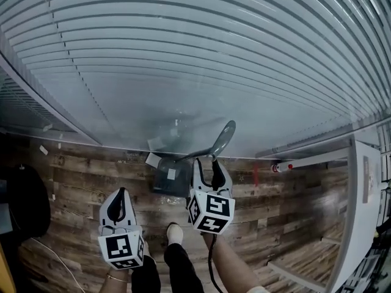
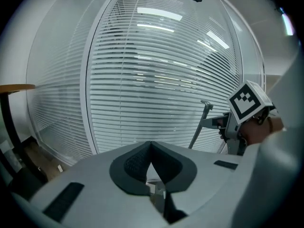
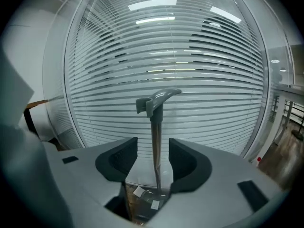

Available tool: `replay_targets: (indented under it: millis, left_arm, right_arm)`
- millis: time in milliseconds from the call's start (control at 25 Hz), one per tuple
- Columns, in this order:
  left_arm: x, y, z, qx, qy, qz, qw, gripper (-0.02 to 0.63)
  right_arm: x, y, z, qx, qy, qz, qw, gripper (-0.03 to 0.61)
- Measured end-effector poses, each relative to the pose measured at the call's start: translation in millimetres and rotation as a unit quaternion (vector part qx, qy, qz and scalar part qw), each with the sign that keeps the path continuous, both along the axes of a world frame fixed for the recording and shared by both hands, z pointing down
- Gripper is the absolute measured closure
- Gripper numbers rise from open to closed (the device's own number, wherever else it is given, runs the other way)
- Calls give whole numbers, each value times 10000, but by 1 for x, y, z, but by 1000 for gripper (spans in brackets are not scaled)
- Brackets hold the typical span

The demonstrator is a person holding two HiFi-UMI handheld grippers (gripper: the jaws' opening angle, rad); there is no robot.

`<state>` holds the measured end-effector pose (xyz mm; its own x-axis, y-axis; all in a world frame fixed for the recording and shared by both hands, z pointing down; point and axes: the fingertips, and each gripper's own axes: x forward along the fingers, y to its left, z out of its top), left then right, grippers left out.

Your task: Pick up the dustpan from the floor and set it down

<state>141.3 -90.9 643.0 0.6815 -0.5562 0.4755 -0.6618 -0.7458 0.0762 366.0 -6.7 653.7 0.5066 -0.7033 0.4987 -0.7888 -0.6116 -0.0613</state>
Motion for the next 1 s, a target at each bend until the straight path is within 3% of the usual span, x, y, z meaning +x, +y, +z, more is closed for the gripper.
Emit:
replay_targets:
  millis: [800,1000]
  left_arm:
    - [-5,0,28,-295,-173,-340,9988,601]
    - [-3,0,30,-324,-206,-370,9986,601]
  right_arm:
    - [22,-23,21,-135,-25,-95,9999,382]
    - [28,-22,20,-103,41,-26,9999,432]
